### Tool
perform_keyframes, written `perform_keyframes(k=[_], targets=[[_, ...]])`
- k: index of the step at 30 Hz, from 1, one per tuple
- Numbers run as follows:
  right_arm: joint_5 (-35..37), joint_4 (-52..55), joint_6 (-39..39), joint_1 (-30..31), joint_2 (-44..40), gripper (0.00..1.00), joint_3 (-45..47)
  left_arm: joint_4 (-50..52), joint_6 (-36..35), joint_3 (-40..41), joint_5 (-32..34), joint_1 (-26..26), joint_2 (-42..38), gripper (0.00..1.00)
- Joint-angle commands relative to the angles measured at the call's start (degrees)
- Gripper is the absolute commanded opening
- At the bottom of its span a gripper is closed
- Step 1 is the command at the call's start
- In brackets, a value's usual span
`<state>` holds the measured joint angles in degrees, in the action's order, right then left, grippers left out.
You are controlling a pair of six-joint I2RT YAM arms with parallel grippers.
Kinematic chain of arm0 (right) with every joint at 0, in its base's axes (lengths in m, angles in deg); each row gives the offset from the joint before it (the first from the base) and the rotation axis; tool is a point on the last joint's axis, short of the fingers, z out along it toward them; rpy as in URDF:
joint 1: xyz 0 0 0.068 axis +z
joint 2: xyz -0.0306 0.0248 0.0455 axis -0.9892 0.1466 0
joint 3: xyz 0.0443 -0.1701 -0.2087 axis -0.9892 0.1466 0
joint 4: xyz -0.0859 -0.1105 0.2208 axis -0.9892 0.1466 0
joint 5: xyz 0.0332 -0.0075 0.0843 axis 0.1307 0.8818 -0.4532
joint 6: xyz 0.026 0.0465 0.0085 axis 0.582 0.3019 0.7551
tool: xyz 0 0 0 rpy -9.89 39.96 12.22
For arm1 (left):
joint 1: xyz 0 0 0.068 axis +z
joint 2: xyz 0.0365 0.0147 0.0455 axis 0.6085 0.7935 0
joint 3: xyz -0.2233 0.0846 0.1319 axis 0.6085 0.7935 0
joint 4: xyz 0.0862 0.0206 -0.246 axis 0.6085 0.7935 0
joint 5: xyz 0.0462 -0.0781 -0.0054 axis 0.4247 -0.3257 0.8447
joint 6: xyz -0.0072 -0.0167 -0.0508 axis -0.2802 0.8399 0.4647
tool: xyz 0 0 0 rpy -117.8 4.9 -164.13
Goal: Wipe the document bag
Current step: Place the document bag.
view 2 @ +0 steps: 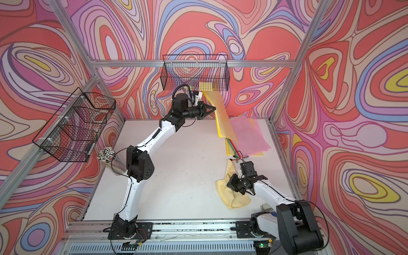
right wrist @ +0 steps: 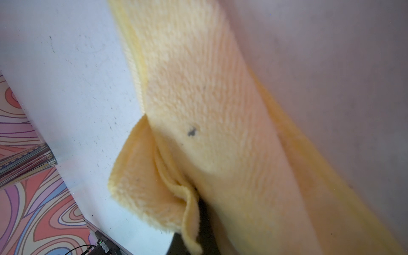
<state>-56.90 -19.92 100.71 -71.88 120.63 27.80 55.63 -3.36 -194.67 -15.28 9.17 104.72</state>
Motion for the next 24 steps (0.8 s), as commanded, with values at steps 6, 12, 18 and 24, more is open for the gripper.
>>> perform_keyframes(k=[6,12,18,24], targets=[[1.7,1.5,-0.4,-0.2,-1.9,0.00,-0.9,-8.8,7.0,-13.8,1.2,-1.4,17.8,0.00],[1.9,3.5,-0.5,-0.2,-3.6,0.00,-1.4,-12.9,9.5,-17.6,1.9,-3.3,32.1,0.00],[2.6,5.9,-0.5,-0.1,-6.6,0.00,-1.0,-13.7,5.6,-6.3,3.1,-4.6,29.4,0.00],[2.1,6.0,-0.3,-0.2,-6.5,0.00,-0.6,-11.1,4.0,-4.4,3.5,-4.6,29.5,0.07]])
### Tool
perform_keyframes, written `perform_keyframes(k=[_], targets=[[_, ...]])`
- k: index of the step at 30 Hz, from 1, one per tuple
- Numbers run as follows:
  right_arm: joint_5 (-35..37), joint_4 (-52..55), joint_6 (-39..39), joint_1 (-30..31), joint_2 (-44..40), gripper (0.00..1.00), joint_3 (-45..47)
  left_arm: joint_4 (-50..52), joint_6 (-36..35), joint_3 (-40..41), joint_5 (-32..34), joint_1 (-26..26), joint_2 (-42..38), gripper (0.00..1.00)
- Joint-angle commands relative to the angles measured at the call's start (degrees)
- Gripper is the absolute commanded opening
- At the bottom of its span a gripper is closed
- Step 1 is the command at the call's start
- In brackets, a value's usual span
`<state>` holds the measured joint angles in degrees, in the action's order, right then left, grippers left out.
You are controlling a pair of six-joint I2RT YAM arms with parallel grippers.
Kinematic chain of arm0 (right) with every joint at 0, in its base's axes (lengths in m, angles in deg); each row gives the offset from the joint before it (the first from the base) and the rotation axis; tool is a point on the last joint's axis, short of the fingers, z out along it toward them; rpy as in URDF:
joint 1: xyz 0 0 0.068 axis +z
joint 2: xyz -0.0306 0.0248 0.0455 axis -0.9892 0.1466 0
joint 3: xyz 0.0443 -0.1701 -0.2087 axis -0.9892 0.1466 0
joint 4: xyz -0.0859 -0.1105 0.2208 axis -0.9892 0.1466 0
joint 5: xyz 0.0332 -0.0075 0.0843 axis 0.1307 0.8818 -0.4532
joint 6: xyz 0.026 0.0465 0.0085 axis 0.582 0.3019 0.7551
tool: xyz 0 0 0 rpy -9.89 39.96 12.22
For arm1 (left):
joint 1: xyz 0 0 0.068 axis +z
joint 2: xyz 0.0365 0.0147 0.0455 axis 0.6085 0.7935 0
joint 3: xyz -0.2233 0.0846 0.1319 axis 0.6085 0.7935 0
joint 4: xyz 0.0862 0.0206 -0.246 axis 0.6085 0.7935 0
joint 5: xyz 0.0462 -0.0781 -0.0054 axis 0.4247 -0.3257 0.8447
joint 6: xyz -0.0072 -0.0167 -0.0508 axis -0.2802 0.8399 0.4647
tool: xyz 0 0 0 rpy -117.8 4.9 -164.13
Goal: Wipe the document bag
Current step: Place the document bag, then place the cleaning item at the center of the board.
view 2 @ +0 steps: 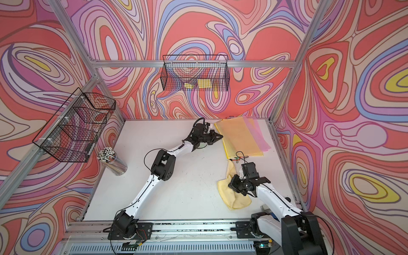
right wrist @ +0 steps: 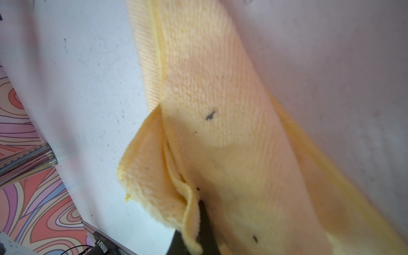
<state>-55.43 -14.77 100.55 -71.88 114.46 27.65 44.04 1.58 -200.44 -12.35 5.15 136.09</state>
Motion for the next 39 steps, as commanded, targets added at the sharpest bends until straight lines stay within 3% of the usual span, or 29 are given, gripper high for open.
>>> perform_keyframes(k=[1,2,4,5,7,8,15,19,24,27,31,34,35,37,39], targets=[[0.5,1.0,-0.2,-0.2,-0.2,0.00,-0.6,-0.9,-0.2,1.8,0.4,-0.6,-1.9,0.12],[0.4,1.1,-0.3,-0.2,-0.1,0.00,-0.8,-1.7,0.2,1.8,0.2,-0.7,-1.9,0.16],[0.1,1.1,-0.7,-0.1,-0.1,0.00,-1.5,-1.7,-1.1,1.8,-0.3,-0.8,-2.9,0.53],[0.0,1.1,-0.7,-0.2,-0.1,0.00,-1.8,-0.1,-3.1,1.8,-0.3,-1.0,-4.0,0.66],[-0.5,1.1,-1.0,-0.2,0.3,0.00,-2.9,8.2,-11.1,2.5,2.0,-1.6,-7.8,0.96],[-1.0,1.0,-1.1,-0.1,0.7,0.00,-3.4,11.6,-14.8,3.3,3.5,-1.9,-10.4,0.99],[-2.4,0.9,-2.6,0.8,3.8,0.00,-9.0,31.7,-33.0,19.6,19.7,-2.0,-30.7,0.99],[0.0,-1.0,-2.9,7.6,9.4,0.00,-16.2,40.9,-40.4,29.8,31.3,-0.7,-41.6,0.99],[4.4,-3.7,-4.6,17.3,25.9,0.00,-32.0,34.6,-39.9,51.9,33.3,4.0,-58.8,0.99],[10.1,-2.7,-5.8,17.6,36.6,0.00,-42.7,31.1,-41.5,63.7,38.1,5.9,-69.1,0.99],[19.9,2.0,-9.0,17.0,48.8,0.00,-58.3,31.2,-42.9,73.0,42.9,8.6,-79.3,0.99],[22.1,2.7,-9.5,15.6,56.2,0.00,-66.5,30.9,-43.0,79.3,45.0,11.2,-85.4,0.99],[21.5,2.6,-9.5,15.3,58.1,0.06,-68.2,30.3,-43.3,81.4,44.6,12.4,-87.3,0.99],[20.6,1.5,-9.5,15.2,59.5,0.34,-69.0,30.0,-43.8,84.8,43.8,14.7,-90.8,0.99],[20.5,-0.6,-9.3,15.2,57.9,0.92,-67.0,30.0,-45.7,87.0,44.4,16.8,-93.7,0.99]])
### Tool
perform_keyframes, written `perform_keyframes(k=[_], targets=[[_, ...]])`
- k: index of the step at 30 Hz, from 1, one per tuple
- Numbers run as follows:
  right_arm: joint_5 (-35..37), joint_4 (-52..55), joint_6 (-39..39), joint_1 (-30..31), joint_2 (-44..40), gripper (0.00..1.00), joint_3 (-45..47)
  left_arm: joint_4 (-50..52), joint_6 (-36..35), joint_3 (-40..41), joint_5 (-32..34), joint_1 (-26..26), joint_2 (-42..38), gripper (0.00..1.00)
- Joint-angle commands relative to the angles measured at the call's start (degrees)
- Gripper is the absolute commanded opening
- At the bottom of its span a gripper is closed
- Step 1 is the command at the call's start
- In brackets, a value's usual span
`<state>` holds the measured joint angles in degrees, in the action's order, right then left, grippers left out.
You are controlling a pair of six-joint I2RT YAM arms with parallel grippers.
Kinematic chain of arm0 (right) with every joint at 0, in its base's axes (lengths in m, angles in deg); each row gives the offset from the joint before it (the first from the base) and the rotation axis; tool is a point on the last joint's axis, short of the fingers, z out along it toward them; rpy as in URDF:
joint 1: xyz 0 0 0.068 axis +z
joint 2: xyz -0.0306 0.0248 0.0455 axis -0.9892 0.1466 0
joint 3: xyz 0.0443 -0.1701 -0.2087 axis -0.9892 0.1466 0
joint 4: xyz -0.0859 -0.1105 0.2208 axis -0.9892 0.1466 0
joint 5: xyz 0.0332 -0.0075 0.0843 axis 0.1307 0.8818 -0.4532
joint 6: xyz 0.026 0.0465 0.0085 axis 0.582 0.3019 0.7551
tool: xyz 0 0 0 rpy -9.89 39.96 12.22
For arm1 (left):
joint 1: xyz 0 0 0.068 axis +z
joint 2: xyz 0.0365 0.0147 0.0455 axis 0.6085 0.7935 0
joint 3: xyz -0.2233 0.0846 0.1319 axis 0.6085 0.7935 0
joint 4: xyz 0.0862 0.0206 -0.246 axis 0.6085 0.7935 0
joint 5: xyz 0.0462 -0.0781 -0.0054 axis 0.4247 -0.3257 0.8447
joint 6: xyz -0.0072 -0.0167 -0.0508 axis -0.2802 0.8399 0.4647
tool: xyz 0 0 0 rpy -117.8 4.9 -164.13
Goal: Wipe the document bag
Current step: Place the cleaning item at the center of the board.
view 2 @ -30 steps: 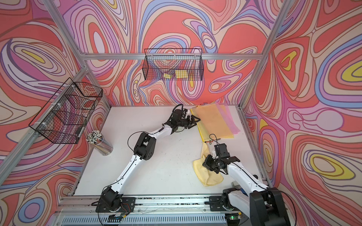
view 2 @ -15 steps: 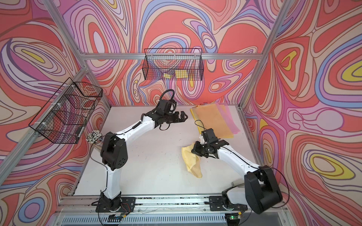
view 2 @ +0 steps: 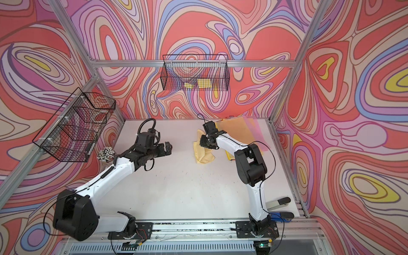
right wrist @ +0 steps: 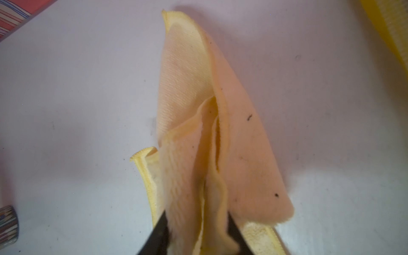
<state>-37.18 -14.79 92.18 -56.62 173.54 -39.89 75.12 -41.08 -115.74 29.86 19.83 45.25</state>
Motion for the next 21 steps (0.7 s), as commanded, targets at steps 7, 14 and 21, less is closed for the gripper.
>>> perform_keyframes(k=[7,14,21], targets=[[14.5,-1.3,-3.7,-0.1,-21.8,0.98,12.8,-1.0,-12.7,5.4,18.2,5.4,-10.3,0.99],[33.1,-7.2,-11.2,-2.1,-39.6,0.98,26.8,-13.8,-22.9,11.4,13.3,10.5,-8.9,0.99],[37.6,-32.9,-19.4,-8.7,-51.4,0.98,48.8,-42.5,-25.0,28.6,7.3,13.0,-5.0,0.99]])
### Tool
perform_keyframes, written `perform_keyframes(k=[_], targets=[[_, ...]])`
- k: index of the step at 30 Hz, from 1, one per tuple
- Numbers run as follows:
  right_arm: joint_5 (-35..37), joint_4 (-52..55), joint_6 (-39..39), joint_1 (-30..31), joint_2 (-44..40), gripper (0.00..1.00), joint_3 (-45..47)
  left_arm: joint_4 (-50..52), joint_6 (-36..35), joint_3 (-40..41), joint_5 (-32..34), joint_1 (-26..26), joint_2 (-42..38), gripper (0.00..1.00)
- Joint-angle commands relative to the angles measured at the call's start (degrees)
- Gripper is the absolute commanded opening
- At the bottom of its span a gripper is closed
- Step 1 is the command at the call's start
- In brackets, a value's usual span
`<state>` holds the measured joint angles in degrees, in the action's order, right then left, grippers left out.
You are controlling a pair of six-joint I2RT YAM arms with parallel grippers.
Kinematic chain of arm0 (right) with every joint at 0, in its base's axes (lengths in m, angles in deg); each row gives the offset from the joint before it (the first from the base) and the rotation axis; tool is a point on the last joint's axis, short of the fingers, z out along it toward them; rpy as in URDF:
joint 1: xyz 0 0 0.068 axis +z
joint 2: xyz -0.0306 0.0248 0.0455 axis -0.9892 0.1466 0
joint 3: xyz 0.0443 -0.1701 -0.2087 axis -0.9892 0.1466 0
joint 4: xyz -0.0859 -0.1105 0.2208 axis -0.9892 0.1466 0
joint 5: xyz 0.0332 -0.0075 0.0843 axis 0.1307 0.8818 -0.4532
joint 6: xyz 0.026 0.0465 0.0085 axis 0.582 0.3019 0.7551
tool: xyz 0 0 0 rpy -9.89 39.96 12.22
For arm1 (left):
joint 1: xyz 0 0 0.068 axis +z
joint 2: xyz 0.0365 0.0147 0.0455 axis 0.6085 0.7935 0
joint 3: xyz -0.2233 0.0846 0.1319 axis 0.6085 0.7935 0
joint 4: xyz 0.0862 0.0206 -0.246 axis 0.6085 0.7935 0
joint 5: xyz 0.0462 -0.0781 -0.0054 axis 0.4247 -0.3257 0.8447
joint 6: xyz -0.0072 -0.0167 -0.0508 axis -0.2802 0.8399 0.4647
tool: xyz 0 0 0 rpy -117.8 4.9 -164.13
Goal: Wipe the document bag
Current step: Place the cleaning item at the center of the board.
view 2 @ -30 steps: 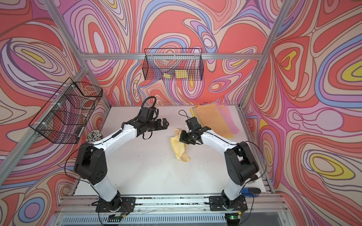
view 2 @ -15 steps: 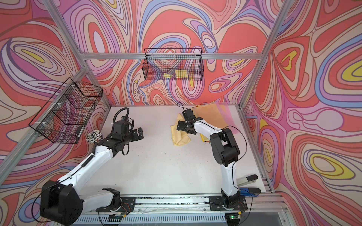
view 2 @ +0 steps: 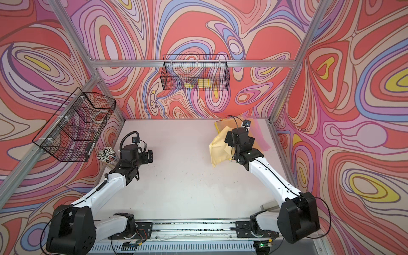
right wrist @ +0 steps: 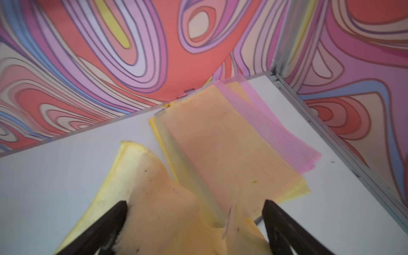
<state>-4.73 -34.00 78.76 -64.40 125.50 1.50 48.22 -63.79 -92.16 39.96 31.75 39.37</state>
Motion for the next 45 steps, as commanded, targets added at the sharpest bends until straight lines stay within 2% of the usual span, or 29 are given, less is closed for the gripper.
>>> perform_keyframes(k=[1,3,5,7,9,11,13,14,16,18,20,21,23,28,32,36,38,41,43,45], targets=[[5.6,-19.5,-9.5,-1.3,-4.5,0.98,11.3,-19.5,-2.1,6.9,-3.7,1.7,1.9,0.99],[5.9,-27.7,-12.9,-2.5,-4.2,0.98,15.8,-24.4,-2.5,8.5,-4.4,2.4,4.9,0.99],[4.8,-27.5,-13.1,-4.4,-0.8,0.98,15.7,-27.8,-3.2,8.6,-5.2,2.6,8.6,0.99],[4.7,-30.4,-14.7,-4.9,3.8,0.98,16.3,-26.1,-4.0,7.2,-8.0,2.6,9.4,0.99],[5.9,-38.7,-16.9,-5.0,7.5,0.98,19.2,-27.6,-4.4,7.1,-6.9,2.6,10.6,0.99],[6.9,-46.3,-16.9,-5.6,10.5,0.98,21.7,-34.5,-4.9,9.4,-7.0,2.7,12.8,0.99],[7.4,-47.8,-17.9,-6.0,13.0,0.98,21.5,-43.7,-6.5,11.6,-9.5,2.7,18.1,0.99],[7.8,-48.9,-18.1,-6.0,13.6,0.98,21.9,-47.0,-6.1,11.9,-7.9,2.7,20.1,0.99],[6.9,-52.8,-19.9,-6.1,14.9,0.98,23.0,-38.2,-4.0,9.5,-4.9,2.7,17.8,0.99],[6.5,-53.4,-20.8,-6.1,14.5,0.98,23.1,-42.8,-4.1,10.2,-4.8,3.0,19.5,0.99],[7.0,-58.2,-22.2,-7.0,14.6,0.98,23.4,-38.9,-3.7,9.5,-4.9,3.0,18.2,0.99],[5.8,-50.9,-19.3,-8.4,14.1,0.98,20.8,-41.4,-4.0,9.8,-4.8,3.0,19.1,0.99],[3.6,-46.7,-18.1,-9.9,14.8,0.98,18.0,-40.2,-3.8,9.6,-4.8,3.0,18.7,0.99],[-0.1,-50.9,-14.9,-10.4,11.0,0.98,20.2,-40.2,-3.8,9.6,-4.8,3.0,18.7,0.99],[-5.9,-40.7,-12.5,-10.6,8.3,0.98,15.5,-40.7,-3.8,9.6,-4.9,3.0,18.9,0.99],[2.4,-49.7,-9.5,-12.0,4.7,0.98,20.4,-40.9,-3.8,9.7,-4.9,3.0,19.0,0.99],[-1.4,-50.1,-10.7,-15.0,5.4,0.98,21.4,-40.8,-3.8,9.7,-4.9,3.1,19.0,0.99],[-8.1,-47.1,-12.9,-15.8,7.4,0.98,21.4,-40.8,-3.8,9.7,-4.8,3.1,18.9,0.99],[-9.6,-53.3,-11.5,-15.8,8.2,0.98,25.2,-40.9,-3.8,9.8,-4.8,3.1,18.9,0.99],[-9.0,-54.1,-12.0,-15.8,6.5,0.98,26.8,-40.9,-3.8,9.7,-4.8,3.1,18.9,0.99]])
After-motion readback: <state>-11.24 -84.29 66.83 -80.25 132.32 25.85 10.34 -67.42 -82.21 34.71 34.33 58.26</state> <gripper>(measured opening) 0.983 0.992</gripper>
